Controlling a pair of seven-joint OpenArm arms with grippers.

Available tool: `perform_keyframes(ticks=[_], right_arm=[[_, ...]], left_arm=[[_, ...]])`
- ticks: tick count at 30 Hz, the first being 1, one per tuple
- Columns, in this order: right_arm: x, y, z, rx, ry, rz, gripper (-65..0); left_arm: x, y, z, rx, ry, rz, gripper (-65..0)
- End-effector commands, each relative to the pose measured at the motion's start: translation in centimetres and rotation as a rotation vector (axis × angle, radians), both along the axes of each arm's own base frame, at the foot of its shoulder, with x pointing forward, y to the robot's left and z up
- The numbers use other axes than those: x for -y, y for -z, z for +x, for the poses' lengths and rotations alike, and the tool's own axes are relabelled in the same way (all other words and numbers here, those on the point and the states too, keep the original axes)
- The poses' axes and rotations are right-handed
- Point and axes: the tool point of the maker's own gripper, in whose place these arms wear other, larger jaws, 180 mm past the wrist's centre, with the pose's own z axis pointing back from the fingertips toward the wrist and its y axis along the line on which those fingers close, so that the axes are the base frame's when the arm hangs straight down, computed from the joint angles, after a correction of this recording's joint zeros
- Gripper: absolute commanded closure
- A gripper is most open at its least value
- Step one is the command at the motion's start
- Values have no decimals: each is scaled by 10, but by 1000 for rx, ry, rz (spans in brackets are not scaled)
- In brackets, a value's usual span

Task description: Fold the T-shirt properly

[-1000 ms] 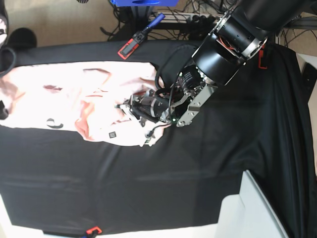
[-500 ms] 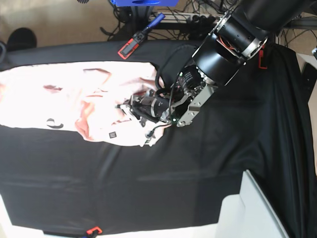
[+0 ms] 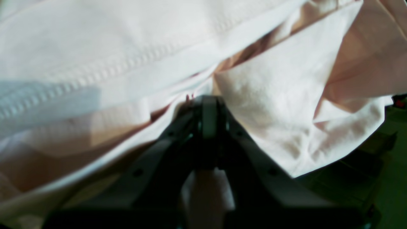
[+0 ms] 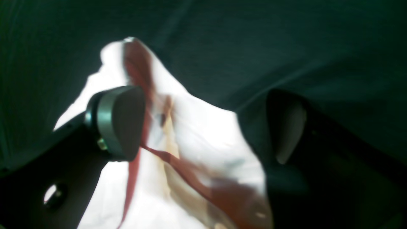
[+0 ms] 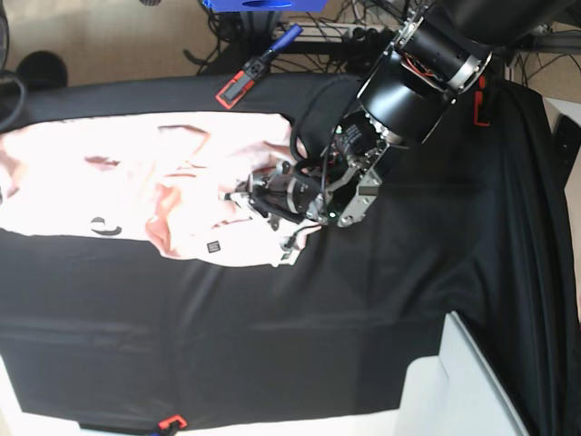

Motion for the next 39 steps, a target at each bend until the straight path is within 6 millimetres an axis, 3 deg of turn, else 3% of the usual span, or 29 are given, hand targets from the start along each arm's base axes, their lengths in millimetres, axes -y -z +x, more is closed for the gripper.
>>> perform_keyframes(ticks=[1,8,14,22,27,33,39], right_arm=[[-20,9,0,-36,-47,56,-567],[-45,21,-3,-78,-91,112,-560],[-59,28,-12,-138,-127,174,-437],[-80,23,-23,-144,-264,270,-518],[-91,22,-29,-163,-337,299,-519],[-85,18,-42,-215,-387,261,-514],[-91,13,-42,-248,-443,255,-512]], left_arm=[[-102,34,-17,-63,-66,375,0],[-102,34,-17,-63,-66,375,0],[-98,30,-10,-48,-69,364,0],[-88,19,-1,-8,-66,334,0],[-80,17,2,-2,-63,321,0],[-77,17,2,-2,-62,316,0],[-76,16,3,0,-62,315,0]])
